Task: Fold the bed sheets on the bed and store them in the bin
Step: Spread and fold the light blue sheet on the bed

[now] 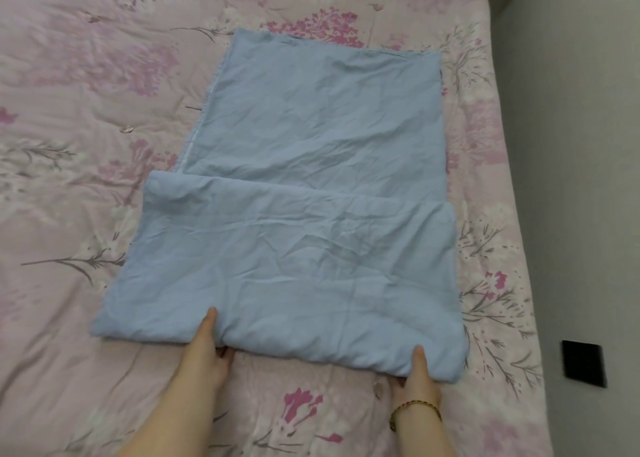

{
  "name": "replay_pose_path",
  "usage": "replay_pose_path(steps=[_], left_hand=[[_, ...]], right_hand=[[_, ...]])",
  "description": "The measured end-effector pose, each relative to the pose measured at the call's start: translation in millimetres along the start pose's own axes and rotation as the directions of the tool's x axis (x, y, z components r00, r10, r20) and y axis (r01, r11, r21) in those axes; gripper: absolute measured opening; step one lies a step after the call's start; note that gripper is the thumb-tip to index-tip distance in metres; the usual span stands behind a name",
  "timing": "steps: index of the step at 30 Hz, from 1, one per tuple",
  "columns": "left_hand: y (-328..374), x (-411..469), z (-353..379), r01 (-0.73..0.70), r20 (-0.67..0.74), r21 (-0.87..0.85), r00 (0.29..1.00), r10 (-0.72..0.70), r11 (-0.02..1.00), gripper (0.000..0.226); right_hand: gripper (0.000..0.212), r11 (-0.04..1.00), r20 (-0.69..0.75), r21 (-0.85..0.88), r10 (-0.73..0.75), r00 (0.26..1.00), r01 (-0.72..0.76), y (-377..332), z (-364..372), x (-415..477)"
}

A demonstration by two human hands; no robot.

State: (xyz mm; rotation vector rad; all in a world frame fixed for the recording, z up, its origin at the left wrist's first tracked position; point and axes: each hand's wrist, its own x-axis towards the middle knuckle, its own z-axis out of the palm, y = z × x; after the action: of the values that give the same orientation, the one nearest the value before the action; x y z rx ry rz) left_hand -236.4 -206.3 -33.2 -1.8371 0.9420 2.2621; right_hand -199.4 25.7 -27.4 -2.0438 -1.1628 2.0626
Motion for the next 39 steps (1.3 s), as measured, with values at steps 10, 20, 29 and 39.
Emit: replay_pose_path(steps=[10,20,29,39], left_hand=[[55.0,-27.6,20.8,-0.058,0.161,-0.078,0.984,0.070,0.995,0.027],[75.8,-85.7,-78.4,-0.233,0.347,-0.106,0.902,0.255,0.967,0.014],[77.2,-107.2,-149.5,-0.365,0.349,-0.018,0.870,0.348,0.931,0.013],[108.7,-88.9,-72.6,-0.525,0.235,0.031,0.831,0.505,0.850,0.038]], right_hand=[[0.014,0.995,0.150,0.082,-0.072,0.986,0.060,-10.2,-1.0,-24.7],[0.015,0.913,0.240,0.259,-0.377,0.895,0.315,10.8,-73.3,-88.4],[0.019,0.909,0.254,0.194,-0.410,0.876,0.369,29.8,-134.3,-133.0],[0.021,0.839,0.313,0.164,-0.543,0.779,0.518,-30.1,-80.7,-119.5]])
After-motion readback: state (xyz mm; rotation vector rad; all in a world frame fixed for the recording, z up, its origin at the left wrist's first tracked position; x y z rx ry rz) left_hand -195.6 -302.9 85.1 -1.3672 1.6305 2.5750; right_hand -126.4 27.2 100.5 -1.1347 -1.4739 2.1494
